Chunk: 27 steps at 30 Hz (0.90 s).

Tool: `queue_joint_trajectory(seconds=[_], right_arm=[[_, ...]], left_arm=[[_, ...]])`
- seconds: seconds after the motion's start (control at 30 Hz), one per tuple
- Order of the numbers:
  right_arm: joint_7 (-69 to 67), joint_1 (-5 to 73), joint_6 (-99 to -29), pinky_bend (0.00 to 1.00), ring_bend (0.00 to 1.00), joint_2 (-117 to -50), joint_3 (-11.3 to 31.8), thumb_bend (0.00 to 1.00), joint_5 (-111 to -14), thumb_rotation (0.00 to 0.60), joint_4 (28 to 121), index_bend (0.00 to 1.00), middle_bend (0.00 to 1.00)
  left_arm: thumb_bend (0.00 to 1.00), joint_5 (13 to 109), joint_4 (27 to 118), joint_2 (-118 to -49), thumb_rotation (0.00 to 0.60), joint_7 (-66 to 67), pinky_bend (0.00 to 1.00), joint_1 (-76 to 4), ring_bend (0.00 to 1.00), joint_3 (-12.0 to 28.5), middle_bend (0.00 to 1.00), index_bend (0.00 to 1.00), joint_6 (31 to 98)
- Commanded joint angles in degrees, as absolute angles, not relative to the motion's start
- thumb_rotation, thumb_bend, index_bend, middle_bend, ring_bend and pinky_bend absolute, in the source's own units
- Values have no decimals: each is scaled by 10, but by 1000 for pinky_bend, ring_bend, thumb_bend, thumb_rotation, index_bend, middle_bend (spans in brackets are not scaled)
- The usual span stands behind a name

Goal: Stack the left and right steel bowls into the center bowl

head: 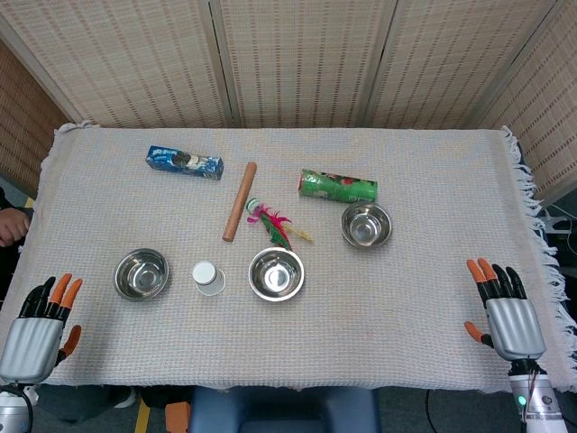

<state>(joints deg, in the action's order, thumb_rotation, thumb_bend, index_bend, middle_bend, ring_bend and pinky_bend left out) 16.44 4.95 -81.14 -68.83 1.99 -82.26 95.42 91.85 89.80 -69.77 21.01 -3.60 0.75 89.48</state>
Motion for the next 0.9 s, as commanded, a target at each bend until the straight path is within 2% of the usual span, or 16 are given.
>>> queue_joint_trajectory(seconds=[0.03, 0.23, 0.47, 0.63, 0.77, 0.83, 0.9], right_arm=[[161, 49, -813, 0, 0, -686, 20, 90, -825, 600, 956, 0, 0], [162, 46, -820, 0, 0, -685, 22, 90, -822, 600, 957, 0, 0], [164, 50, -810, 0, 0, -688, 20, 90, -822, 600, 955, 0, 0], [168, 51, -805, 0, 0, -690, 21, 90, -817, 600, 953, 0, 0], [169, 52, -804, 0, 0, -691, 20, 90, -816, 600, 953, 0, 0], [171, 52, -799, 0, 0, -690, 19, 90, -814, 600, 954, 0, 0], [172, 53, -798, 0, 0, -690, 18, 90, -814, 600, 955, 0, 0]], left_arm=[[406, 916, 897, -703, 600, 208, 142, -39, 0, 6, 0, 0, 887], [406, 921, 827, -773, 600, 171, 142, -68, 0, 0, 0, 7, 836], [402, 927, 679, -880, 600, 152, 141, -101, 0, 15, 0, 105, 819], [401, 917, 618, -924, 600, 131, 141, -114, 0, 18, 0, 137, 801], [398, 914, 602, -934, 600, 126, 141, -118, 0, 18, 0, 158, 796], [396, 904, 545, -968, 600, 121, 141, -133, 0, 28, 2, 213, 778], [397, 903, 503, -991, 600, 108, 141, -139, 0, 33, 15, 346, 782]])
